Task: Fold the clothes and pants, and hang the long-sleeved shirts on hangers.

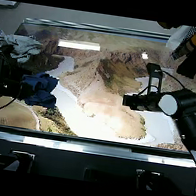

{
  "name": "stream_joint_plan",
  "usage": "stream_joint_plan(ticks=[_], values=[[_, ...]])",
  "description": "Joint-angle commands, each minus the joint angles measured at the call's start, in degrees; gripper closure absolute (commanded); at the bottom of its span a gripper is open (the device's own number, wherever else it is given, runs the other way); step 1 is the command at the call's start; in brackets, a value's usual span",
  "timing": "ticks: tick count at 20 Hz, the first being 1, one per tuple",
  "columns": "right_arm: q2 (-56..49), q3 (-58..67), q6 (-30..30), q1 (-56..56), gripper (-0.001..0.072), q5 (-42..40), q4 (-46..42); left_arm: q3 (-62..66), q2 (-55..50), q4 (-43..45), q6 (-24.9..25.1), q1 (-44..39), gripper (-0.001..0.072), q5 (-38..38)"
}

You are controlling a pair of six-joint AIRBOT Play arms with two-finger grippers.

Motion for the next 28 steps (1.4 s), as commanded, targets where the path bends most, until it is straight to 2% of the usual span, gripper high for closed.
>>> stream_joint_plan(ticks=[1, 16, 17, 18, 19, 22, 27, 28], values=[[0.0, 0.1, 0.0, 0.1, 0.0680, 0.0, 0.0, 0.0, 0.0, 0.0, 0.0, 0.0, 0.0683, 0.0], [0.0, 0.1, 0.0, 0.1, 0.0680, 0.0, -0.2, -0.2, -0.9, 0.2, 0.0, -0.1, 0.0677, 0.7], [0.0, 0.1, 0.0, 0.1, 0.0680, 0.0, -0.2, -0.2, -1.2, 1.6, -0.3, -0.1, 0.0565, 1.5], [0.0, 0.1, 0.0, 0.1, 0.0680, 0.0, -0.2, -0.2, -1.6, 4.0, -2.0, -0.1, 0.0197, 1.4], [0.0, 0.1, 0.0, 0.1, 0.0680, 0.0, -0.2, -0.4, -1.8, 7.6, -6.4, -0.1, -0.0013, 1.3], [0.0, 0.1, 0.0, 0.1, 0.0679, 0.1, -0.2, -1.7, -4.5, 22.3, -13.6, 1.3, -0.0013, 7.3], [0.0, 0.1, 0.0, 0.1, 0.0676, 0.2, 0.0, -2.3, -18.5, 22.7, -13.8, 5.6, -0.0013, 23.1], [0.0, 0.1, 0.0, 0.1, 0.0640, 0.2, 0.0, -2.2, -21.7, 22.7, -13.8, 6.1, -0.0013, 25.0]])
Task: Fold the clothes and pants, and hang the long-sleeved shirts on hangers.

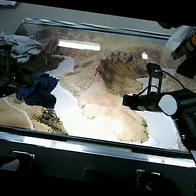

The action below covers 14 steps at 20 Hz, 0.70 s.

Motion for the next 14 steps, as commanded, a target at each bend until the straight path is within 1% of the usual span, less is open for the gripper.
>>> stream_joint_plan(ticks=[1, 2, 4, 5, 6, 7, 8, 9, 10, 11, 12, 13, 14], values=[[0.0, 0.1, 0.0, 0.1, 0.0592, 0.1, 0.3, -0.2, -11.1, 2.4, -1.3, 2.2, -0.0013, 9.9], [0.0, 0.1, 0.1, 0.1, 0.0554, 0.1, 0.3, -0.2, -14.3, 2.4, -2.3, 2.8, -0.0013, 10.2], [0.0, 0.1, 1.5, 0.1, 0.0554, 0.1, 0.3, -0.2, -19.8, 2.1, -5.7, 3.9, -0.0013, 9.5], [0.0, 0.1, 2.6, 0.1, 0.0553, 0.1, 0.3, -0.2, -21.6, 1.6, -6.1, 4.1, -0.0013, 8.5], [0.0, 0.1, 3.5, 0.1, 0.0553, 0.0, 0.3, -0.1, -22.8, -0.1, -5.5, 4.1, 0.0108, 7.5], [0.0, 0.1, 3.9, 0.1, 0.0553, 0.1, 0.3, -0.2, -23.1, -3.0, -2.9, 4.1, 0.0546, 7.0], [0.0, 0.1, 4.4, 0.1, 0.0552, 0.2, 0.3, -0.1, -22.9, -7.4, 1.2, 4.0, 0.0680, 7.1], [0.0, 0.1, 4.9, 0.1, 0.0533, 0.6, 0.4, 0.1, -22.6, -12.3, 5.0, 3.7, 0.0685, 6.8], [0.0, 0.1, 5.1, 0.1, 0.0475, 1.5, 0.8, 0.5, -22.2, -17.0, 7.8, 3.2, 0.0686, 5.6], [0.1, 0.1, 5.8, 0.1, 0.0460, 2.8, 0.7, 0.8, -21.6, -22.1, 10.3, 2.3, 0.0686, 4.0], [0.2, 0.1, 6.1, 0.1, 0.0460, 4.3, 0.7, 0.8, -20.7, -27.0, 12.1, 0.6, 0.0686, 2.8], [0.5, 0.1, 6.1, 0.1, 0.0460, 6.0, 0.7, 0.9, -19.9, -31.0, 13.4, -1.5, 0.0686, 2.0], [1.2, 0.1, 6.0, 0.1, 0.0460, 7.6, 0.5, 0.9, -19.2, -34.5, 13.6, -4.1, 0.0686, 1.5]])
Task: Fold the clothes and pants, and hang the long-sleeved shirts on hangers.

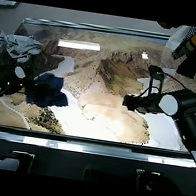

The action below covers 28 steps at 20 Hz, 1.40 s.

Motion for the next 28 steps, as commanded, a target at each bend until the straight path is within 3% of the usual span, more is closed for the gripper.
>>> stream_joint_plan(ticks=[1, 4, 9, 10, 11, 12, 13, 14, 16, 17, 20, 22, 24, 28], values=[[1.8, 0.1, 0.9, 0.1, 0.0460, 5.5, -1.0, 0.4, 2.0, -16.3, 5.2, -7.5, 0.0686, -2.4], [6.6, 0.0, 1.0, 0.1, 0.0460, 9.6, -5.7, 0.3, 2.1, -23.7, 4.0, -19.1, 0.0686, -2.0], [16.0, 0.0, 1.4, 0.1, 0.0460, 18.0, -18.4, 0.3, -0.8, -23.6, -2.7, -36.5, 0.0686, 4.0], [17.4, -0.3, 2.7, 0.1, 0.0421, 18.7, -20.9, 0.3, -1.4, -23.6, -3.0, -38.3, 0.0677, 5.7], [18.7, -1.2, 4.2, -0.2, 0.0374, 18.9, -22.7, 0.3, -1.5, -23.6, -3.0, -39.1, 0.0572, 7.0], [19.7, -2.3, 5.4, -1.3, 0.0372, 18.9, -23.0, 0.4, -1.3, -23.7, -3.0, -39.0, 0.0326, 7.8], [20.3, -3.7, 7.2, -3.5, 0.0372, 18.9, -22.4, 0.7, -1.0, -23.6, -3.0, -38.2, 0.0130, 7.5], [20.5, -4.9, 8.2, -6.4, 0.0372, 18.6, -21.3, 1.2, -0.3, -23.6, -2.2, -36.5, 0.0092, 6.1], [20.2, -6.4, 6.1, -15.6, 0.0372, 14.9, -14.7, 2.0, 2.1, -23.6, 1.6, -31.4, 0.0092, 1.8], [19.6, -7.4, 1.8, -21.7, 0.0372, 12.0, -7.7, 2.0, 3.8, -23.6, 3.5, -28.3, 0.0092, -0.1], [15.0, -14.8, -18.4, -36.9, 0.0371, 9.2, 22.1, 2.0, 9.2, -23.3, 8.8, -17.8, 0.0092, -5.1], [10.5, -22.5, -29.0, -39.2, 0.0336, 10.5, 37.7, 2.0, 11.7, -23.2, 11.0, -11.2, 0.0092, -7.0], [6.7, -30.4, -32.6, -35.8, 0.0152, 6.8, 43.4, 2.0, 12.6, -23.2, 11.2, -5.9, 0.0093, -8.0], [2.1, -39.6, -32.5, -21.8, 0.0135, -8.7, 44.7, 2.0, 12.7, -23.2, 11.2, -0.3, 0.0093, -8.4]])
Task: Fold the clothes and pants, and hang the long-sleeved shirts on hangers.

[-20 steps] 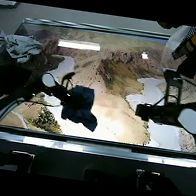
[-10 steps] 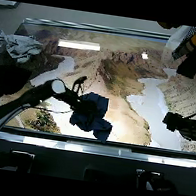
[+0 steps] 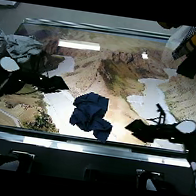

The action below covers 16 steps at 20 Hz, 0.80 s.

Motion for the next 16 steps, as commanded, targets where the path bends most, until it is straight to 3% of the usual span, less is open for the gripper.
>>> stream_joint_plan(ticks=[1, 2, 3, 5, 7, 8, 10, 11, 12, 14, 15, 16], values=[[-4.5, -7.0, -3.4, 10.7, 0.0133, -13.1, 7.0, 0.0, 0.7, 0.0, 1.0, 5.2, 0.0093, -1.1], [-5.9, -7.0, -2.6, 14.1, 0.0125, -15.8, 7.2, 0.0, 0.7, 0.0, 1.0, 5.5, 0.0093, -1.1], [-7.8, -7.1, -1.0, 17.0, 0.0053, -18.2, 7.6, 0.0, 0.7, 0.0, 1.0, 5.5, 0.0093, -1.1], [-12.4, -7.0, -0.8, 21.0, 0.0048, -21.3, 9.9, 0.0, 0.4, 0.1, 1.0, 5.5, 0.0092, -1.0], [-16.6, -7.0, -3.9, 23.8, 0.0080, -23.6, 14.3, -0.1, 0.0, 0.1, 0.9, 5.5, 0.0091, -1.0], [-18.0, -7.0, -5.0, 24.7, 0.0139, -25.3, 16.4, -0.2, -0.2, 0.1, 0.9, 5.5, 0.0091, -1.1], [-19.3, -7.0, -6.8, 25.7, 0.0186, -28.4, 20.8, -0.2, -0.9, 0.0, 0.9, 5.4, 0.0091, -1.0], [-19.5, -7.0, -7.6, 25.8, 0.0230, -29.4, 22.6, -0.2, -1.5, 0.0, 0.9, 5.4, 0.0090, -1.0], [-19.5, -7.0, -8.4, 25.7, 0.0319, -29.8, 23.6, -0.2, -2.3, 0.0, 0.9, 5.1, 0.0088, -1.0], [-19.4, -7.0, -9.8, 25.7, 0.0631, -29.5, 24.1, -0.2, -4.7, 0.0, 1.0, 3.9, 0.0051, -0.8], [-19.2, -7.0, -9.9, 25.6, 0.0683, -28.9, 24.0, -0.2, -6.4, -0.3, 1.0, 2.6, 0.0027, -0.8], [-18.6, -7.0, -9.9, 25.6, 0.0684, -28.4, 23.8, -0.2, -8.4, -1.2, 1.0, 1.1, 0.0027, -0.5]])
